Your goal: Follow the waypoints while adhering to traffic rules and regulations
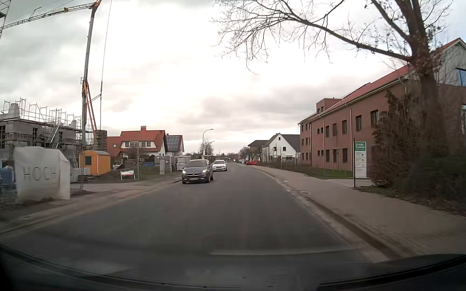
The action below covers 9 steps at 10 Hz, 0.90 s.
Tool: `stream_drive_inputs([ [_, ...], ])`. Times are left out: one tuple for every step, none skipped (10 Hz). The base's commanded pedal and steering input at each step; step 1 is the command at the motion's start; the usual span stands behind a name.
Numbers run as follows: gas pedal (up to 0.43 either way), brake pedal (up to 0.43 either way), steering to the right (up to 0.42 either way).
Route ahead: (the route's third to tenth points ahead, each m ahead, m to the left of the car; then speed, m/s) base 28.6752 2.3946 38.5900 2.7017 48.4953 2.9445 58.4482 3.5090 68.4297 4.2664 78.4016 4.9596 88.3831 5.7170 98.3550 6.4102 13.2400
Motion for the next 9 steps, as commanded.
stream_drive_inputs([
  [0.13,0.0,-0.002],
  [0.118,0.0,-0.002],
  [0.118,0.0,-0.003],
  [0.118,0.0,-0.003],
  [0.13,0.0,-0.004],
  [0.13,0.0,-0.004],
  [0.13,0.0,-0.004],
  [0.13,0.0,-0.004],
  [0.13,0.0,-0.004],
])
